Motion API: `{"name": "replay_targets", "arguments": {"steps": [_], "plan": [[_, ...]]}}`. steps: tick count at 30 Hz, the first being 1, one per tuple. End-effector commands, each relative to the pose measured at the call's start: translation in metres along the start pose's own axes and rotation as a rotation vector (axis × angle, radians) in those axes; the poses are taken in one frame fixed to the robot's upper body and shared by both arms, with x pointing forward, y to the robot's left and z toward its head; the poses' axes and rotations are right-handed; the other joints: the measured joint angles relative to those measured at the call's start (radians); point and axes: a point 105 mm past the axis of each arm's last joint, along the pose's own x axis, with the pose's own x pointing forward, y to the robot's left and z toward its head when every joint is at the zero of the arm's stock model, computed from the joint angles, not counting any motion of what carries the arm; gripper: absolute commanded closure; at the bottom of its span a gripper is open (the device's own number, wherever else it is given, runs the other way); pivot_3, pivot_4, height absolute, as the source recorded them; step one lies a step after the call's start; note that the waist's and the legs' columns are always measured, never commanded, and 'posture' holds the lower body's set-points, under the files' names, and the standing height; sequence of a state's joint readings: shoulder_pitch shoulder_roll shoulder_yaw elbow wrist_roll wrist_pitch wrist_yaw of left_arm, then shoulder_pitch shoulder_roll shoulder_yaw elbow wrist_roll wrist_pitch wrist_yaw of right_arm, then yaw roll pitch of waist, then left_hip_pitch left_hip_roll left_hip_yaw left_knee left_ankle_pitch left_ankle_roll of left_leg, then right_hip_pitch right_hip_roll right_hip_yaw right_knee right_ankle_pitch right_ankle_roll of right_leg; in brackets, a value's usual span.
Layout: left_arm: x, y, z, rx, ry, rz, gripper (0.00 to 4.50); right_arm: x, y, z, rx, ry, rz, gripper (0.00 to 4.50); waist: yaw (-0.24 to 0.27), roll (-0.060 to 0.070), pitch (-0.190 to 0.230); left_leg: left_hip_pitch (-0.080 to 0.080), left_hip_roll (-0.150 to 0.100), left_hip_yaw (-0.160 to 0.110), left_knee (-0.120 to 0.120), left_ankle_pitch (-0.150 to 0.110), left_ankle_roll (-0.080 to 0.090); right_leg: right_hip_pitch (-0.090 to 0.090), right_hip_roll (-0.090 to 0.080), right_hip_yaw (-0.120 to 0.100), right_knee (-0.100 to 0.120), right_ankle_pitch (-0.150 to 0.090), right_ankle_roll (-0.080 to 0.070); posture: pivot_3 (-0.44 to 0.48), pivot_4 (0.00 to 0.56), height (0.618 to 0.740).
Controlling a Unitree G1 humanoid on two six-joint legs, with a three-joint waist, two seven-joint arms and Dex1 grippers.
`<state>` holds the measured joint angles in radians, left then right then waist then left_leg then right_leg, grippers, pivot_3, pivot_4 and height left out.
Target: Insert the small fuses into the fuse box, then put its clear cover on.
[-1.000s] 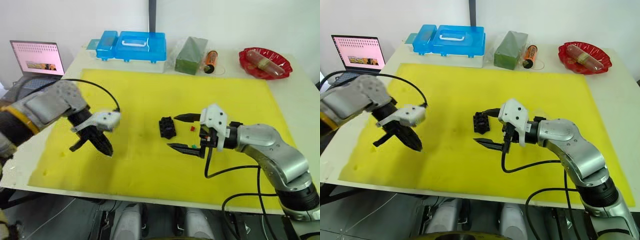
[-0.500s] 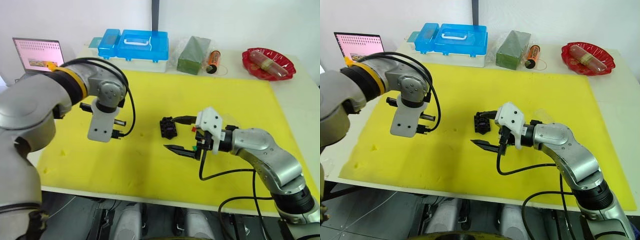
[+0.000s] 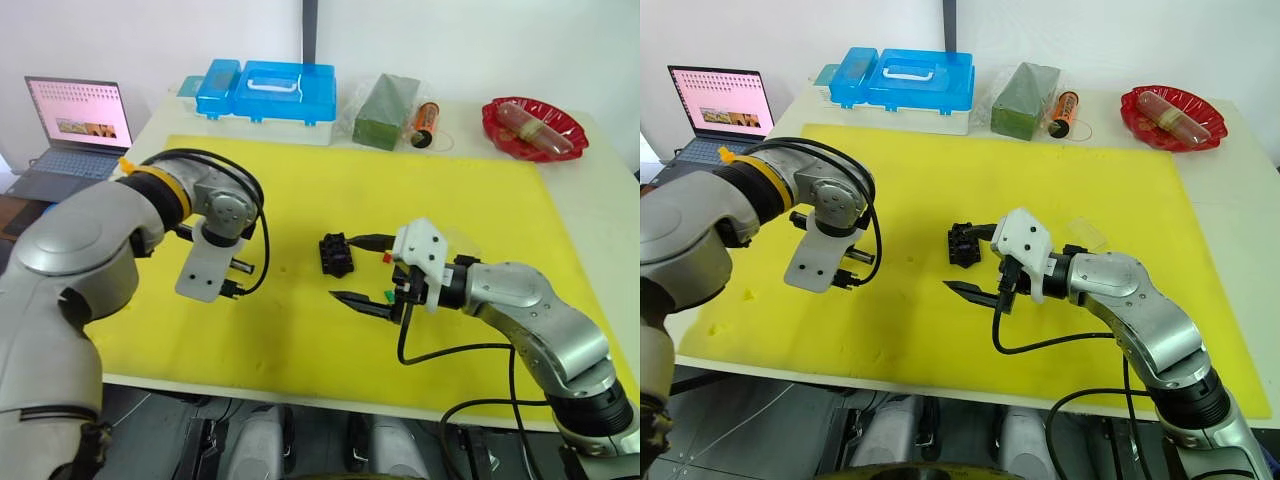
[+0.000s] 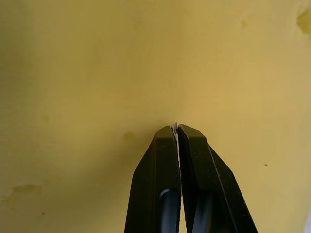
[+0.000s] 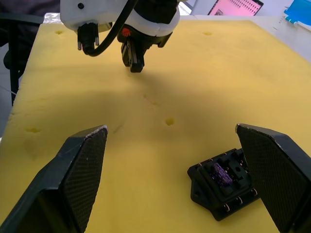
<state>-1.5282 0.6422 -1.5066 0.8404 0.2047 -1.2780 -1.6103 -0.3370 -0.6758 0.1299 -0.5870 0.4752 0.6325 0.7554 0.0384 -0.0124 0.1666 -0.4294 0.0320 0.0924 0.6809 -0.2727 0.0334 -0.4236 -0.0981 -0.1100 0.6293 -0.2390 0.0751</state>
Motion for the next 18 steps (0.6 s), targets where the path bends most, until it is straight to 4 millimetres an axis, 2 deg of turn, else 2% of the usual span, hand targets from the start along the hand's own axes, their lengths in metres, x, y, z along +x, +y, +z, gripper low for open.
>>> {"name": "replay_targets", "arguments": {"steps": [1,3,4,6,7,12,14,18], "plan": [[-0.003,0.004,0.002,0.028,0.002,0.024,4.00,-0.004,-0.003,0.012,-0.048,-0.026,-0.011,0.00,-0.001,0.000,0.000,0.000,0.000,0.000,0.000,0.000,0.000,0.000,0.000,0.000,0.000,0.000,0.000,0.000,0.150,0.740],[-0.002,0.008,0.004,0.035,-0.006,0.039,3.50,-0.003,-0.003,0.012,-0.048,-0.030,-0.006,0.00,0.000,0.000,0.000,0.000,0.000,0.000,0.001,0.000,0.000,0.000,0.000,0.000,0.000,0.000,0.000,0.000,0.150,0.740],[-0.003,0.010,0.005,0.039,-0.007,0.046,3.07,-0.003,-0.002,0.013,-0.048,-0.032,-0.004,0.00,-0.001,0.000,0.000,0.000,0.000,0.000,0.001,0.000,0.000,0.000,0.000,0.000,0.001,0.000,0.000,0.000,0.150,0.740],[-0.003,0.013,0.007,0.043,-0.009,0.064,2.53,-0.003,-0.002,0.013,-0.048,-0.032,0.001,0.00,-0.001,0.000,0.000,0.000,0.000,0.000,0.001,0.000,0.000,0.000,0.000,0.000,0.001,0.000,0.000,0.000,0.150,0.740],[-0.003,0.015,0.008,0.042,-0.010,0.069,2.08,-0.003,-0.002,0.012,-0.048,-0.032,0.003,0.00,-0.001,0.000,0.000,0.000,0.000,0.000,0.001,0.000,0.000,0.000,0.000,0.000,0.001,0.000,0.000,0.000,0.150,0.740],[-0.008,0.022,0.010,0.002,-0.020,0.122,0.40,-0.003,-0.004,0.011,-0.055,-0.025,0.021,0.00,0.000,0.000,0.000,0.000,0.000,0.000,0.001,0.000,0.000,0.001,0.000,0.000,0.001,0.000,0.000,0.000,0.150,0.740],[-0.014,0.028,0.010,-0.015,-0.020,0.154,0.05,-0.002,-0.005,0.011,-0.057,-0.022,0.030,0.00,0.003,0.000,0.000,0.000,0.000,-0.001,0.002,0.000,0.000,0.001,0.000,0.000,0.001,0.000,0.000,0.000,0.150,0.740],[-0.037,0.039,0.009,-0.087,-0.033,0.264,0.05,-0.003,-0.005,0.009,-0.059,-0.013,0.055,0.00,0.004,0.001,0.000,0.000,-0.001,-0.002,0.002,0.000,0.000,0.003,0.000,0.000,0.001,0.000,0.000,0.000,0.150,0.740]]}}
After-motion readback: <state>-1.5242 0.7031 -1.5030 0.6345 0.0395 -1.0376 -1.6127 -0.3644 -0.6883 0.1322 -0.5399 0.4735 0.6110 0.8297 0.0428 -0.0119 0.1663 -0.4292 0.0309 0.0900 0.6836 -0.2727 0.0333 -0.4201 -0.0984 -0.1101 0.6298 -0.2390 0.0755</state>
